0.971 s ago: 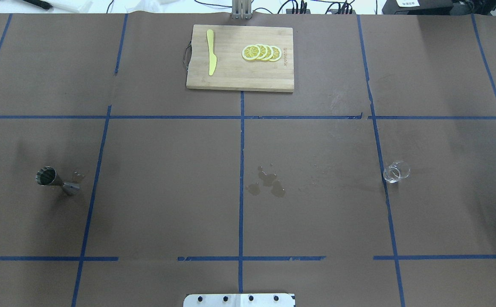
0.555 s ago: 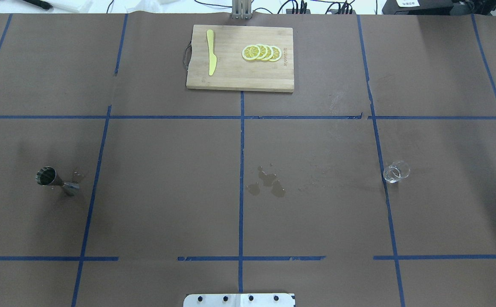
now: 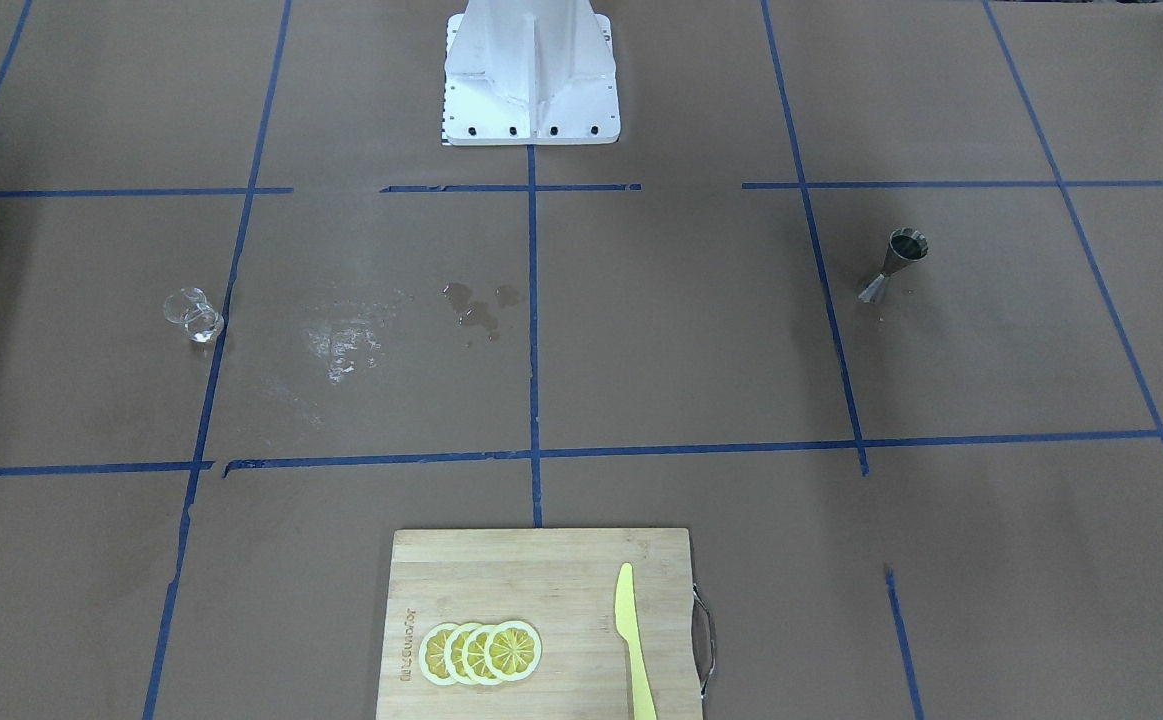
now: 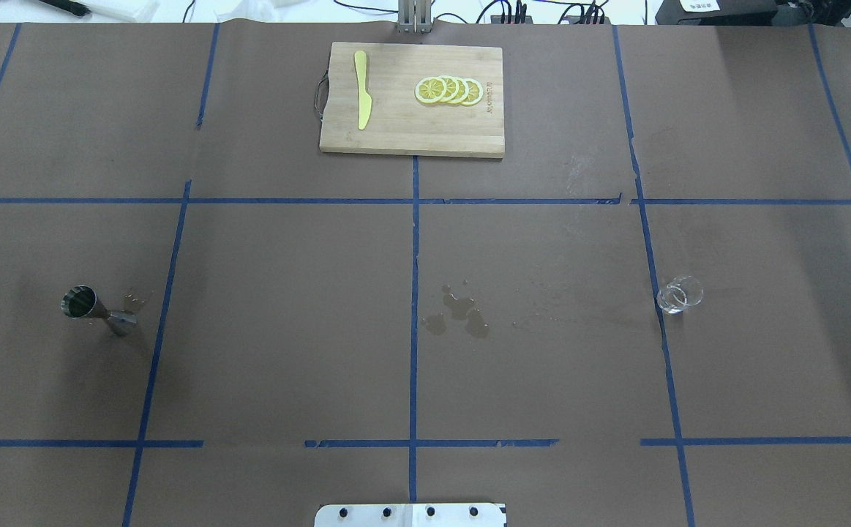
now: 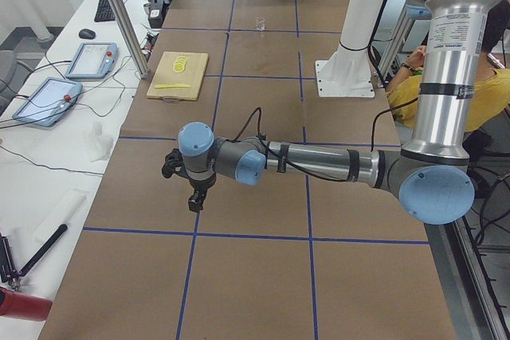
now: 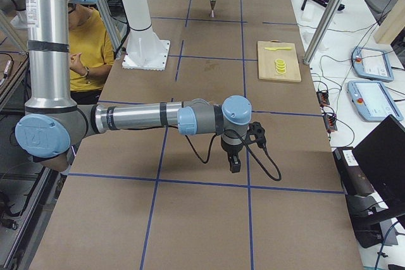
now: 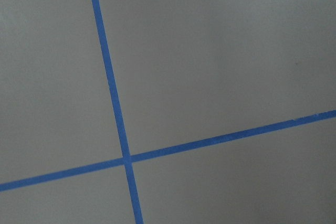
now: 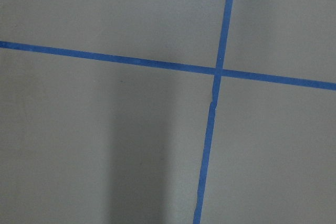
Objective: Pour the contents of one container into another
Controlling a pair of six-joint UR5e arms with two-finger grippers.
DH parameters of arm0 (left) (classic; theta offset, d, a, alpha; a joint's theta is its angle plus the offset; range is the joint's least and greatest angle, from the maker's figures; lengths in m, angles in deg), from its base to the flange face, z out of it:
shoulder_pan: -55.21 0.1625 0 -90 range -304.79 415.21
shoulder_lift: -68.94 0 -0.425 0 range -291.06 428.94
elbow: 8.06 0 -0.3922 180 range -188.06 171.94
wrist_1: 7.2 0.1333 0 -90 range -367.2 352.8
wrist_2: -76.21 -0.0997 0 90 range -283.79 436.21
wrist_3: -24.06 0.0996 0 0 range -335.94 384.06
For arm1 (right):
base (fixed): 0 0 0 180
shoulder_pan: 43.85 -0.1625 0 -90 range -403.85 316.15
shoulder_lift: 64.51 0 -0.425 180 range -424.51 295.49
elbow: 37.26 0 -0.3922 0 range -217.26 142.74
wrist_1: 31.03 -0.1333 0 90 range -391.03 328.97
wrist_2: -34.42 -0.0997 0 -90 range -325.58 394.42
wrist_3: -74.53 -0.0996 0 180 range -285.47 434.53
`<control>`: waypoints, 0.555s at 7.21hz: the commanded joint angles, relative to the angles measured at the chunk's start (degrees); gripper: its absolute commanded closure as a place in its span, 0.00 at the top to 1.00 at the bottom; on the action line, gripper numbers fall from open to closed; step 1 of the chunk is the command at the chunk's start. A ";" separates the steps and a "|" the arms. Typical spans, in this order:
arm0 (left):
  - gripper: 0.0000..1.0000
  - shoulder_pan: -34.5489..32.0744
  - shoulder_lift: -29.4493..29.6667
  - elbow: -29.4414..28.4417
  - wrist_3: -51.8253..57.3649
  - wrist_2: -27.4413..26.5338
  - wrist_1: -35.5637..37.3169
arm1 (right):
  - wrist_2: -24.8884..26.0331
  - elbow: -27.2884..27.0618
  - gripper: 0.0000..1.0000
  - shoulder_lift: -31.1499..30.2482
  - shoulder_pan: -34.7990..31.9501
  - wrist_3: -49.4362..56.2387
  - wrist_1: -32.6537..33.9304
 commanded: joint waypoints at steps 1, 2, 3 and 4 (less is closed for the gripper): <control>1.00 -2.19 -1.57 -1.20 11.39 -3.01 3.79 | 1.15 0.52 1.00 0.15 -0.30 0.02 0.40; 1.00 -5.34 -0.09 -1.30 11.39 -2.93 8.08 | 1.34 0.61 1.00 0.67 -0.21 0.10 0.39; 1.00 -9.38 2.45 -0.95 11.39 -2.75 13.95 | 1.34 0.53 1.00 0.77 -0.21 0.10 0.39; 1.00 -10.46 2.21 -0.08 10.35 -2.84 14.27 | 1.26 0.35 1.00 1.03 -0.21 -0.07 0.56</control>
